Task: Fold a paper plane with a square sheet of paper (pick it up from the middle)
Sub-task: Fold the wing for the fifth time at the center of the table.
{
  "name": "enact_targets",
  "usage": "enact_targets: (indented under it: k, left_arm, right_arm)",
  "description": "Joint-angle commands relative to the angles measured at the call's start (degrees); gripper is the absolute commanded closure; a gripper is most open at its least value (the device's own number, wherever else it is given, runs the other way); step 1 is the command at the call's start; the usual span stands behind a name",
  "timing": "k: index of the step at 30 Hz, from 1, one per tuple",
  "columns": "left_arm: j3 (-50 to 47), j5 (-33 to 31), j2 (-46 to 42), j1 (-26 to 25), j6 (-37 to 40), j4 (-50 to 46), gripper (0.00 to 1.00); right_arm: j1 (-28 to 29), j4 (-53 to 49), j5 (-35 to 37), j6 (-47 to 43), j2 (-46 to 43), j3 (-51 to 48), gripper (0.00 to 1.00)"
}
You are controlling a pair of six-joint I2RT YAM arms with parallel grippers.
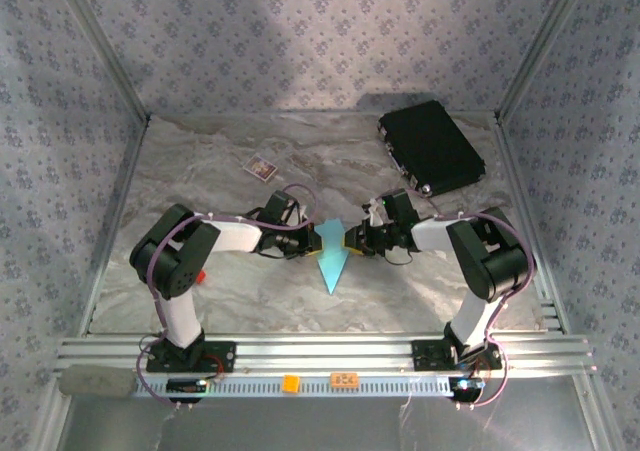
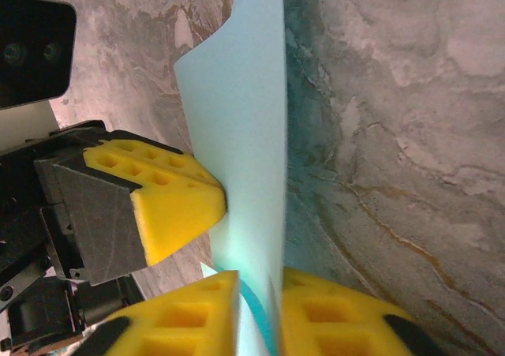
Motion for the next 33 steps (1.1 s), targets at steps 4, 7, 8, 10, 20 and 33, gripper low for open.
enact_targets:
  k: [4,7,8,10,20,33]
  left_arm:
    - [1.02,-0.16,-4.38,0.55,-0.97,-0.65,0.93]
    - [1.73,-1.47,-6.92,0.54,-1.3,-2.15,0.85]
    - [1.75,-1.75,-7.41,0.52,-1.49,-2.52,0.84]
    - [1.82,-1.81,-7.74,0.41,-2.36,-3.42,0.84]
    - [0.65,-2.74,-3.55,-1.24,-5.23,-3.89,0.95]
    - [-0.61,-2.75,0.54,-1.25,-3.64,-4.08,1.0]
  right_arm:
    - [0.32,0.13,3.11,5.23,-3.28,-2.73,0.97]
    - [1.87,6.9,7.7,13.96,-5.3,-6.36,0.98]
    - [2.48,8.62,9.4,16.42,-5.85,-7.51,0.98]
    - [3.9,9.75,13.58,20.97,-6.95,-8.99,0.97]
    - [8.48,14.25,21.68,30.16,-8.04,-12.35,0.97]
    - [7.46,17.31,12.98,22.11,-6.02,-9.48,0.72]
